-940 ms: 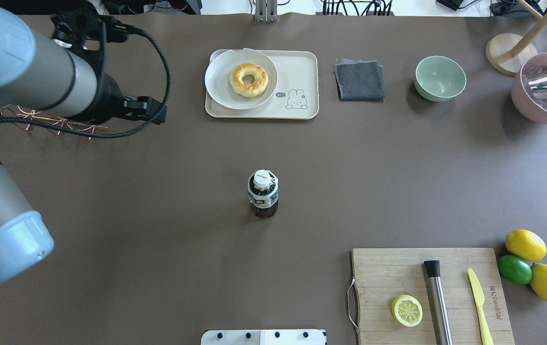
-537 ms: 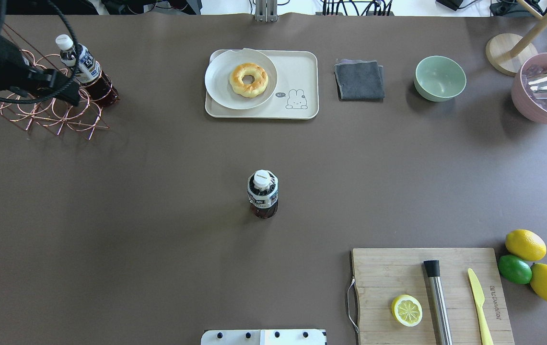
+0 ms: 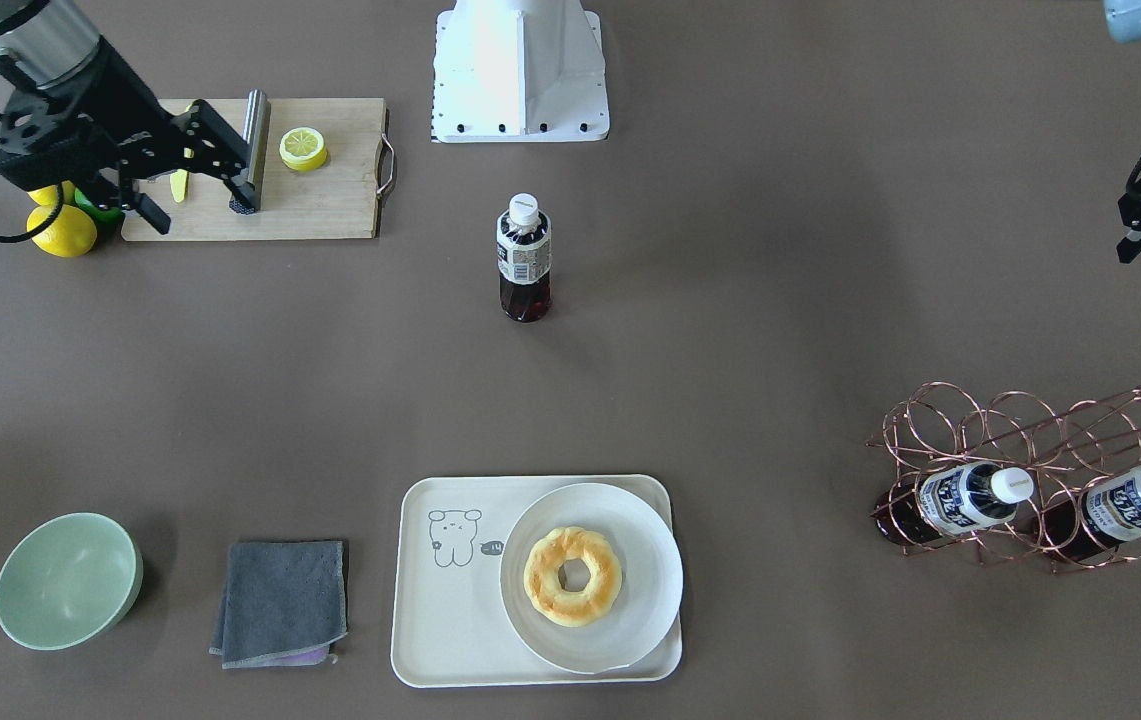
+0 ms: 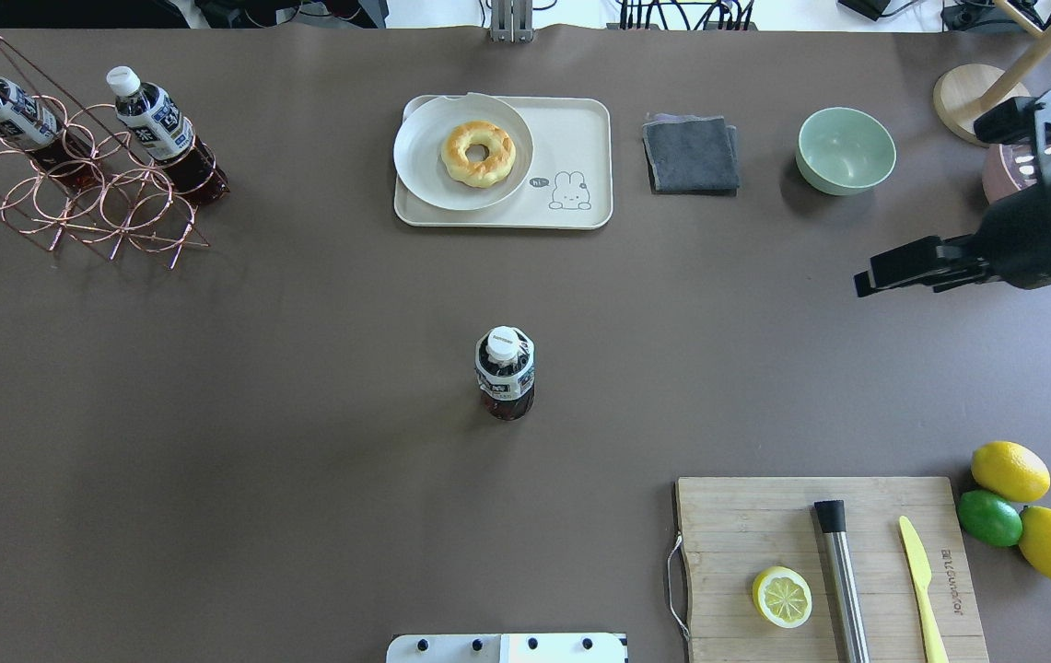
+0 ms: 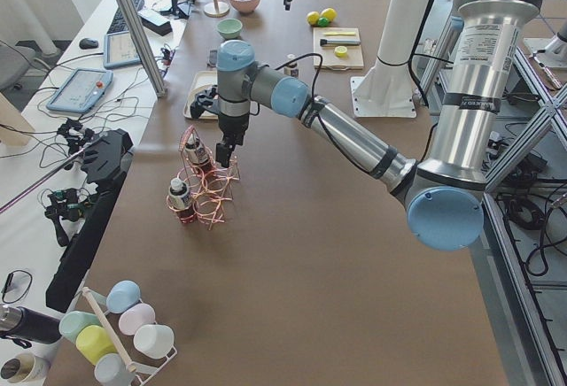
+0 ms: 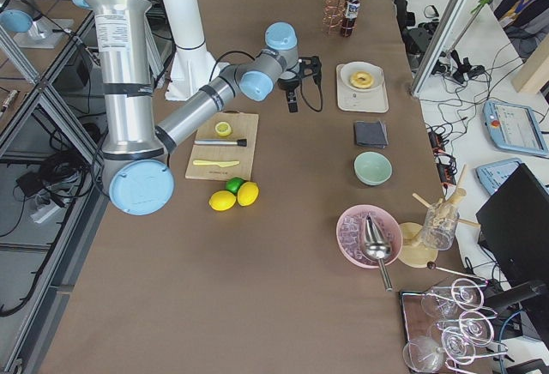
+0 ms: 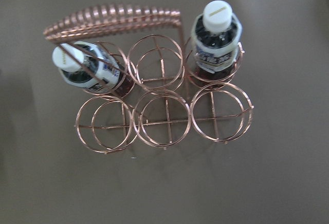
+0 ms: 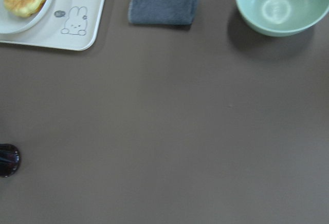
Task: Place tea on tray
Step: 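Lower the right gripper over the standing bottle and grasp it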
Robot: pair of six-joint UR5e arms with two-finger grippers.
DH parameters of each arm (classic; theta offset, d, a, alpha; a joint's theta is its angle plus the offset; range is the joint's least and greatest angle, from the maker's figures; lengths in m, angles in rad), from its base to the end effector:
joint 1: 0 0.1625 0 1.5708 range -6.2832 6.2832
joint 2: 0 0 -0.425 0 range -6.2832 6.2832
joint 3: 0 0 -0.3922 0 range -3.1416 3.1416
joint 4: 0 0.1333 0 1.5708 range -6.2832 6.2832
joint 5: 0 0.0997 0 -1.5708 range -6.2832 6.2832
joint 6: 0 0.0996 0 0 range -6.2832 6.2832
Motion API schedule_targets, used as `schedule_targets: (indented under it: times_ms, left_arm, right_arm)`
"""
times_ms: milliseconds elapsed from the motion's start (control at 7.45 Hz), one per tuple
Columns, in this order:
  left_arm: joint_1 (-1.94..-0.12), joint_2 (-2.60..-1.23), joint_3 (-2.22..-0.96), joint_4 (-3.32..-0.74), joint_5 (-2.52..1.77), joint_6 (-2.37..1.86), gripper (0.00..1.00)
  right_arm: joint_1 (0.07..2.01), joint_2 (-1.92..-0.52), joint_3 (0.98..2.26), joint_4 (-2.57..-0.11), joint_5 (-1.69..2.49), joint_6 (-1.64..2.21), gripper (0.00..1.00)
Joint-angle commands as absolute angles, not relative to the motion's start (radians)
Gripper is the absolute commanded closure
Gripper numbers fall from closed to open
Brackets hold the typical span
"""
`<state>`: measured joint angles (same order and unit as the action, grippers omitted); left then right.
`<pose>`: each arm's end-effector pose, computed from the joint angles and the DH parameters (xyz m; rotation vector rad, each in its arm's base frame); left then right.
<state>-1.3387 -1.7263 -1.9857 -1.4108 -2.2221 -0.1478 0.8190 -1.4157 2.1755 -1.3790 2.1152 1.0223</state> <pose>0.0484 -0.5218 0.4034 0.2677 0.7060 0.2139 -0.2662 -0.4044 0.2805 0.1958 -1.0329 -0.0138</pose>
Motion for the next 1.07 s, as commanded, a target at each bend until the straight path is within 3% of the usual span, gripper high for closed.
schedule_targets:
  times_ms: [0, 269, 537, 940]
  left_arm:
    - [-1.358, -1.689, -1.890, -1.541, -2.238, -0.117, 0.03]
    - [-1.356, -1.687, -1.879, -1.552, -2.240, -0.117, 0.03]
    - [-1.361, -1.686, -1.879, -1.552, -2.270, -0.117, 0.03]
    - [-1.376, -1.547, -1.882, -1.730, -2.316, -0.118, 0.03]
  right_arm:
    - [0.564, -0.959, 2.175, -1.860, 1.899, 1.282, 0.00]
    - [0.427, -0.838, 2.136, -1.945, 1.752, 1.356, 0.00]
    - [0.419, -0.729, 1.983, -1.947, 1.752, 1.350, 0.04]
    - [0.428, -0.732, 1.956, -1.945, 1.734, 1.277, 0.07]
